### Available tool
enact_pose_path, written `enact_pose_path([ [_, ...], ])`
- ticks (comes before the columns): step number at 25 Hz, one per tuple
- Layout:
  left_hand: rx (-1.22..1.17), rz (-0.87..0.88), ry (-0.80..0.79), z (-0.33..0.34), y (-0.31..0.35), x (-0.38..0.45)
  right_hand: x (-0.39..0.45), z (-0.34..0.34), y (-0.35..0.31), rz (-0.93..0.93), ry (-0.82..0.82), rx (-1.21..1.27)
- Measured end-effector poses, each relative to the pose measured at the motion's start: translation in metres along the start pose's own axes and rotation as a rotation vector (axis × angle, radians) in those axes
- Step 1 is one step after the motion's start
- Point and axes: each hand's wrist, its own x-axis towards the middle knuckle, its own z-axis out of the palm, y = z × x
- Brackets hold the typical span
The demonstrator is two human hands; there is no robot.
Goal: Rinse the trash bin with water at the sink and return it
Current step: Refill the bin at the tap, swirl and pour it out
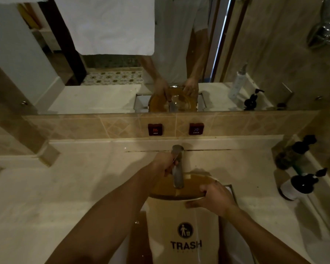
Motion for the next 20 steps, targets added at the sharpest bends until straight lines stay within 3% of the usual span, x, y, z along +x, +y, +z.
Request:
enact_pose_path([
  [4, 0.124, 0.098, 0.056, -0.005, -0.002, -0.006, -0.002, -0.001, 0.003, -0.019, 0.013, 0.007],
  [9, 0.536, 0.445, 0.294, -0.032, -0.043, -0.023, -0.002, 0.004, 0.009, -0.012, 0.048, 0.039],
  [14, 0.973, 0.484, 0.000, -0.055, -0.112, -0.036, -0.001, 0.008, 0.008, 0.029, 0.064, 0.063],
  [20, 0.864, 0.536, 0.084, -0.052, -0.127, -0.032, 0.005, 0.012, 0.008, 0.036, 0.069, 0.056],
])
